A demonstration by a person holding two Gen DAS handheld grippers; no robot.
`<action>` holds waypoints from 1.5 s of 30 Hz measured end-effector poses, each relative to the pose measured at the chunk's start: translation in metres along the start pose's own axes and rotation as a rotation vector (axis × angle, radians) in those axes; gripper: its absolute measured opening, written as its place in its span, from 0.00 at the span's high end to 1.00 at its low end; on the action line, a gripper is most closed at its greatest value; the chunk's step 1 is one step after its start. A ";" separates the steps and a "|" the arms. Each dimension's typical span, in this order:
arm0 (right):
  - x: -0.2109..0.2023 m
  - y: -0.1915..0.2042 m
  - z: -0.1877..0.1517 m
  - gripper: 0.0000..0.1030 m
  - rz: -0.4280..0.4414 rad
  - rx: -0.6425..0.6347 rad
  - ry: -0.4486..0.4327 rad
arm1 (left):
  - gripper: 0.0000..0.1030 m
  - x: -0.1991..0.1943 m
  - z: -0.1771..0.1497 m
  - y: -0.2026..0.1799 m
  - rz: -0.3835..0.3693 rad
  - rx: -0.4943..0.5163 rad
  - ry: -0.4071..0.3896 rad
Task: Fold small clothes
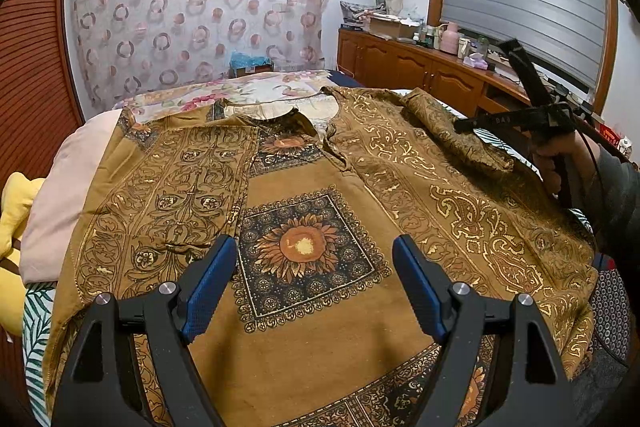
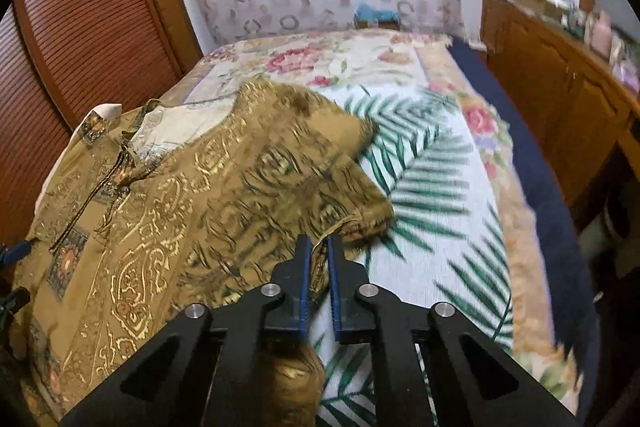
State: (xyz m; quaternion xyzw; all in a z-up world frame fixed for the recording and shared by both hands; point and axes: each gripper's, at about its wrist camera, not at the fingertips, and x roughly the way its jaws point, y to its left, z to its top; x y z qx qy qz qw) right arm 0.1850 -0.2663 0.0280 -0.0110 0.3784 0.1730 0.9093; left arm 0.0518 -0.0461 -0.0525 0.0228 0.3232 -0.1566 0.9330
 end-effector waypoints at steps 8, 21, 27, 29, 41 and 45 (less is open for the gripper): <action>-0.028 0.042 0.013 0.96 0.082 -0.078 -0.142 | 0.21 0.000 -0.002 0.001 -0.001 -0.002 0.001; -0.055 0.067 0.005 0.74 0.176 -0.135 -0.174 | 0.21 0.000 -0.002 0.001 0.000 -0.006 0.002; -0.040 0.034 -0.001 0.53 0.053 -0.074 -0.145 | 0.22 -0.001 -0.002 0.001 0.000 -0.007 0.002; -0.027 0.021 -0.004 0.53 0.021 -0.049 -0.110 | 0.21 -0.001 -0.001 0.002 -0.001 -0.007 0.002; 0.033 0.005 -0.011 0.53 0.041 0.017 0.032 | 0.21 -0.001 -0.003 0.000 0.003 -0.007 0.006; 0.029 0.023 -0.006 0.72 0.033 -0.064 0.010 | 0.21 0.000 -0.002 0.001 0.001 -0.008 0.005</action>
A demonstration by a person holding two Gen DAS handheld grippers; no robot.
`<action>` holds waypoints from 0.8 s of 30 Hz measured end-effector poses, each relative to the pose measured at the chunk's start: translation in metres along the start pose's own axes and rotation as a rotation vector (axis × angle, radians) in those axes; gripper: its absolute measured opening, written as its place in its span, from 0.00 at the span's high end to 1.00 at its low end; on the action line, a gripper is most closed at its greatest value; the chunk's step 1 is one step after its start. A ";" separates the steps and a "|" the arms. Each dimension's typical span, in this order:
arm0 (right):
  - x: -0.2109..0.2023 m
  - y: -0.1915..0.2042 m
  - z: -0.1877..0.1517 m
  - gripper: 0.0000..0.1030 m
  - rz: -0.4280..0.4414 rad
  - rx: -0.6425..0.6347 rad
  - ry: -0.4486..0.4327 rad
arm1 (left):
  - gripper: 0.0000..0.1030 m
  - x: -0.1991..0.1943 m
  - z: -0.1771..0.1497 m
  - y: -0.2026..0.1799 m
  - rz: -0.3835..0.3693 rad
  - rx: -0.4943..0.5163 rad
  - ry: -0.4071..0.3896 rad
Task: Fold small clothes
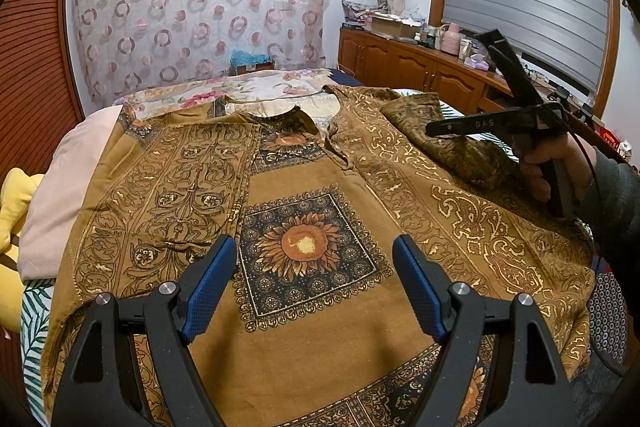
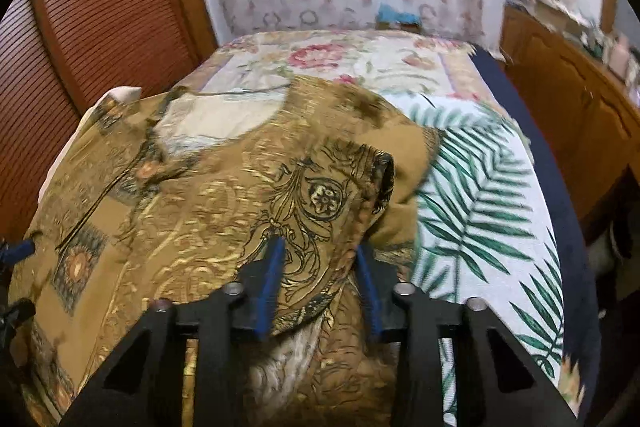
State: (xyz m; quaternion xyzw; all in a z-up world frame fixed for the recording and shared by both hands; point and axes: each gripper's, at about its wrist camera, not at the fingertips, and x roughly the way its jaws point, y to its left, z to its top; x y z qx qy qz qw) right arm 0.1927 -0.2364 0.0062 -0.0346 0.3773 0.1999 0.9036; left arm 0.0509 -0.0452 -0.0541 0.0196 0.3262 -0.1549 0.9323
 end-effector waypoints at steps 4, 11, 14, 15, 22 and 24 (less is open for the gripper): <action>-0.006 0.020 0.003 0.88 0.064 -0.047 -0.018 | 0.21 0.000 0.000 0.000 0.000 -0.001 -0.001; -0.024 0.052 0.004 0.86 0.194 -0.116 -0.048 | 0.21 0.000 0.001 0.001 -0.003 -0.003 -0.001; -0.032 0.053 0.005 0.73 0.188 -0.109 -0.059 | 0.21 0.000 0.002 0.001 -0.015 -0.009 -0.004; -0.034 0.051 0.006 0.71 0.181 -0.103 -0.066 | 0.22 -0.001 0.002 0.001 -0.021 -0.015 -0.006; -0.034 0.005 0.007 0.50 0.006 -0.088 -0.084 | 0.21 -0.011 0.017 0.019 0.003 -0.025 -0.037; -0.020 -0.014 0.006 0.50 -0.054 -0.075 -0.045 | 0.21 -0.012 0.023 0.030 0.022 -0.031 -0.046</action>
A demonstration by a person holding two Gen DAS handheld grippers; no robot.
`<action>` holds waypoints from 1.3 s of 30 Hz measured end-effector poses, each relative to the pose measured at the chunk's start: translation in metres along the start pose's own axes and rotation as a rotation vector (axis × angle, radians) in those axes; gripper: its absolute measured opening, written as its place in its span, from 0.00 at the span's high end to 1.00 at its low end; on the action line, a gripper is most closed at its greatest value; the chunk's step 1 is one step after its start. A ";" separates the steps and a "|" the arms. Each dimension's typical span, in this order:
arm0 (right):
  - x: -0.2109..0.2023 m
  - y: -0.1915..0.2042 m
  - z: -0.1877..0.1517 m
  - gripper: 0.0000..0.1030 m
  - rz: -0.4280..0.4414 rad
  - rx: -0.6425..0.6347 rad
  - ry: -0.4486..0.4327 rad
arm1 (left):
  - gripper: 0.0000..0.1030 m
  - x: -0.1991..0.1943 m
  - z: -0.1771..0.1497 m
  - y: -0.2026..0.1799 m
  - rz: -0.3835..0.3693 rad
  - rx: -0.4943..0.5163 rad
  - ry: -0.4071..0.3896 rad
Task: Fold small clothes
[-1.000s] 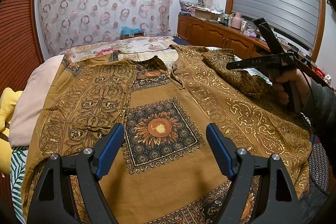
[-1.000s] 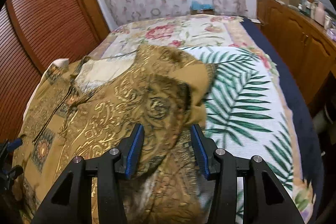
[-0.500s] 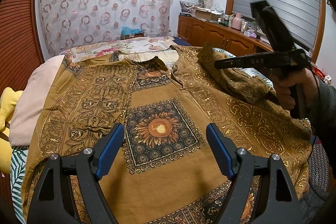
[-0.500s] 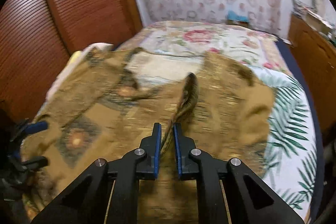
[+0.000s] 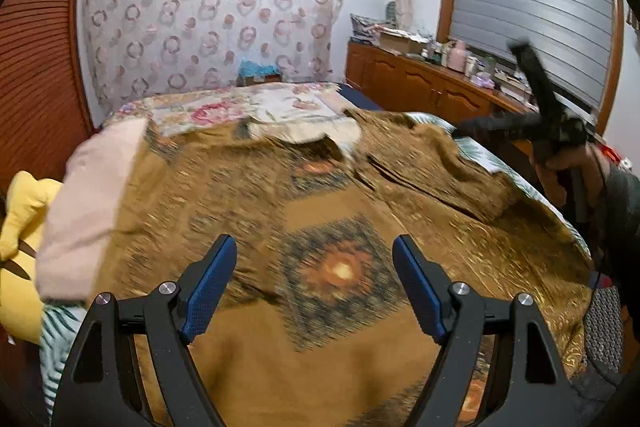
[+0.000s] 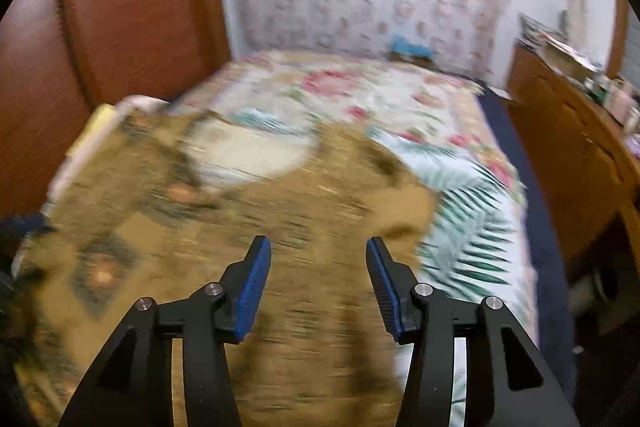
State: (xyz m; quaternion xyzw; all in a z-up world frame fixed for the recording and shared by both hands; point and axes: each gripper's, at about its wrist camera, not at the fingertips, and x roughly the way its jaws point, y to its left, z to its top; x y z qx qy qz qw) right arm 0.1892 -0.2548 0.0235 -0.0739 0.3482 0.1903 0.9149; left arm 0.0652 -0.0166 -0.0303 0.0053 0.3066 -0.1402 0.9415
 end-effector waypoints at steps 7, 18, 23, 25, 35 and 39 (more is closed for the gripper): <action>0.063 -0.058 -0.007 0.50 -0.040 0.105 0.127 | 0.21 0.006 0.025 0.047 0.108 -0.019 -0.007; 0.103 -0.049 0.018 0.88 0.037 0.089 0.123 | 0.21 0.017 0.022 0.095 0.181 -0.085 0.016; 0.066 -0.057 0.030 0.94 -0.098 0.022 0.073 | 0.21 0.017 0.019 0.107 0.194 -0.097 0.021; 0.061 -0.069 0.034 0.94 -0.158 0.040 0.056 | 0.21 0.018 0.019 0.113 0.197 -0.106 0.022; 0.086 -0.083 0.020 0.55 -0.142 0.116 0.071 | 0.21 0.029 0.019 0.135 0.215 -0.125 0.047; 0.094 -0.089 0.017 0.47 -0.130 0.129 0.092 | 0.23 0.031 0.021 0.147 0.202 -0.154 0.041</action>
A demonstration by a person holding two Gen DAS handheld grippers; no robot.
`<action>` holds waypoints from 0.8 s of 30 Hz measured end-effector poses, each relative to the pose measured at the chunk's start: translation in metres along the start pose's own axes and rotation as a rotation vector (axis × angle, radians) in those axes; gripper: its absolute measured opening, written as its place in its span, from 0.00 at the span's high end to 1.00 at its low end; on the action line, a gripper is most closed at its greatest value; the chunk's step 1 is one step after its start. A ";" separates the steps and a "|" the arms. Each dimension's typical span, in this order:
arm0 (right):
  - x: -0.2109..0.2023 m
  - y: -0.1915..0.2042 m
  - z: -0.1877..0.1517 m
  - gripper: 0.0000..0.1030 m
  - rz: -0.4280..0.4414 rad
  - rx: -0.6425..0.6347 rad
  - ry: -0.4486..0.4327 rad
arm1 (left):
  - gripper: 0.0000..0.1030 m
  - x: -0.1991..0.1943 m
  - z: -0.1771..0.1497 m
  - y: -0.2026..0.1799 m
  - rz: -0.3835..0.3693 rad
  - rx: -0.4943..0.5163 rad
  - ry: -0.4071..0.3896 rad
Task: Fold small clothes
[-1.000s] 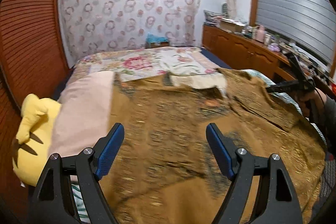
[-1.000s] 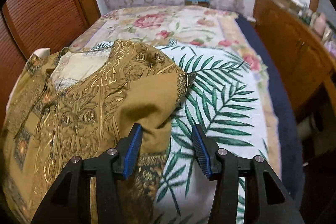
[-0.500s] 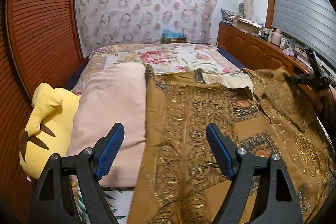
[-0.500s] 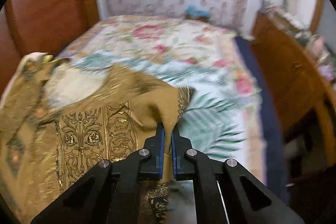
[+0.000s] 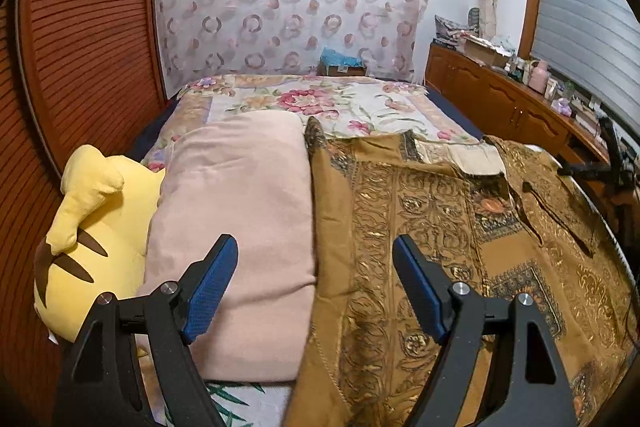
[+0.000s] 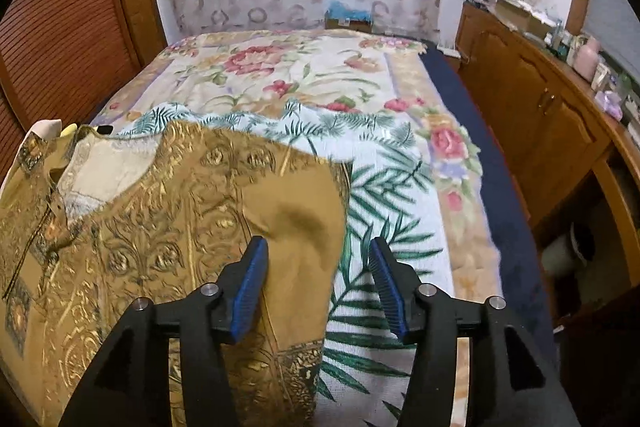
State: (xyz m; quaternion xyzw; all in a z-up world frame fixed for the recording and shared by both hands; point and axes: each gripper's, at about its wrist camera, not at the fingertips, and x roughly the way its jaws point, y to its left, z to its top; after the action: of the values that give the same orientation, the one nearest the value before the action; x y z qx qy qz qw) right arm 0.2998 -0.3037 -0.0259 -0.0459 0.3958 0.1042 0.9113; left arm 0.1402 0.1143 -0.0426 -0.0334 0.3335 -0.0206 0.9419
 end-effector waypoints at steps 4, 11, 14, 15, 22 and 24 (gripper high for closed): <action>0.010 -0.007 -0.007 0.47 0.002 -0.007 -0.001 | 0.37 0.006 0.006 0.007 0.007 -0.004 0.011; 0.011 -0.006 -0.011 0.37 0.007 -0.007 -0.029 | 0.49 0.019 0.019 0.016 0.005 -0.014 0.034; 0.005 0.002 -0.015 0.20 0.017 -0.033 -0.016 | 0.51 0.025 0.027 0.012 -0.010 -0.008 0.036; 0.003 0.002 -0.016 0.18 0.013 -0.041 -0.014 | 0.53 0.027 0.029 0.010 -0.014 -0.003 0.037; 0.001 -0.001 -0.015 0.17 0.010 -0.035 -0.014 | 0.58 0.058 0.044 -0.006 -0.049 0.017 0.078; 0.001 -0.001 -0.016 0.17 0.009 -0.036 -0.015 | 0.58 0.068 0.047 -0.005 -0.050 0.007 0.099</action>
State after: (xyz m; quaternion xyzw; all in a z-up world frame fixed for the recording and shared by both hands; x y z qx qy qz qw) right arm 0.2893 -0.3074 -0.0369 -0.0596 0.3870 0.1157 0.9128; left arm 0.2229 0.1071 -0.0483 -0.0373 0.3785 -0.0471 0.9237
